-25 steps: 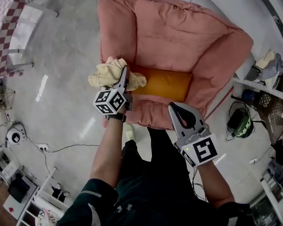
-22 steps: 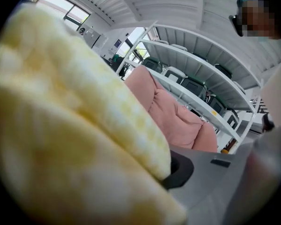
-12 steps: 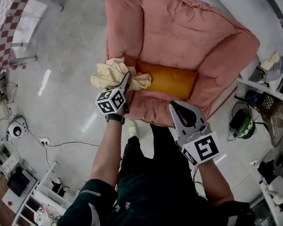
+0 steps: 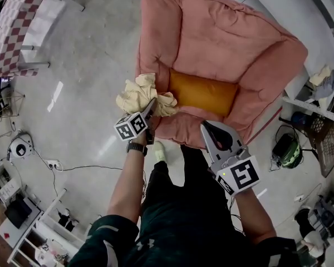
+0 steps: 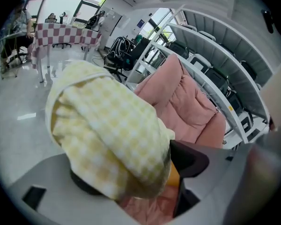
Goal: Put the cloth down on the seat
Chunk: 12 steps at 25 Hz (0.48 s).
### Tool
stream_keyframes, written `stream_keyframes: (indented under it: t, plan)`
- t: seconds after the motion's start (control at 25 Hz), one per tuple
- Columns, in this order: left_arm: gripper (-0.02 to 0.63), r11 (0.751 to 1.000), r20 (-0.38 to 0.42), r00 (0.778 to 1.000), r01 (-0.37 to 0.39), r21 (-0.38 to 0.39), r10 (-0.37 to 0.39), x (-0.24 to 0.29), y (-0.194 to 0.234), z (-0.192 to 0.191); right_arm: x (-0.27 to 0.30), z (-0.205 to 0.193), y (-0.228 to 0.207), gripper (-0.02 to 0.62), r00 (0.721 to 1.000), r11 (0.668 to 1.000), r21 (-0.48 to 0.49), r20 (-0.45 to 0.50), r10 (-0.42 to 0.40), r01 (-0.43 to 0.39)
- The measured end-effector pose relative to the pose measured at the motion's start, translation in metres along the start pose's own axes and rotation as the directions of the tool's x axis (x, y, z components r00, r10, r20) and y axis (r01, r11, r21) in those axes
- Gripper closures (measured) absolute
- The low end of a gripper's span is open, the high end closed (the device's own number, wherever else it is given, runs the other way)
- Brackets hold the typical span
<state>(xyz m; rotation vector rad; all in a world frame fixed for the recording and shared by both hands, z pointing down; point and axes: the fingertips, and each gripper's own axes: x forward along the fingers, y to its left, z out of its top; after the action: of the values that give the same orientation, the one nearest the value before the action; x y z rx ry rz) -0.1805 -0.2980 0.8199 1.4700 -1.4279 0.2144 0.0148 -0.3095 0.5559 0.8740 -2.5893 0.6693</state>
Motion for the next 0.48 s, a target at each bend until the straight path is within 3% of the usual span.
stream_keyframes:
  t: [0.24,0.48]
  plan:
    - [0.169,0.999,-0.115,0.993,-0.029,-0.018,0.027,-0.008,0.022,-0.034,-0.002,-0.004,0.024,0.592,1.000,1.000,0.000,0.003,0.016,-0.016]
    - [0.153,0.997,-0.117,0.990,-0.078,-0.017,0.076,-0.027,0.043,-0.040,-0.003,-0.010,0.047,0.592,0.999,0.999,-0.005,0.001,0.033,-0.033]
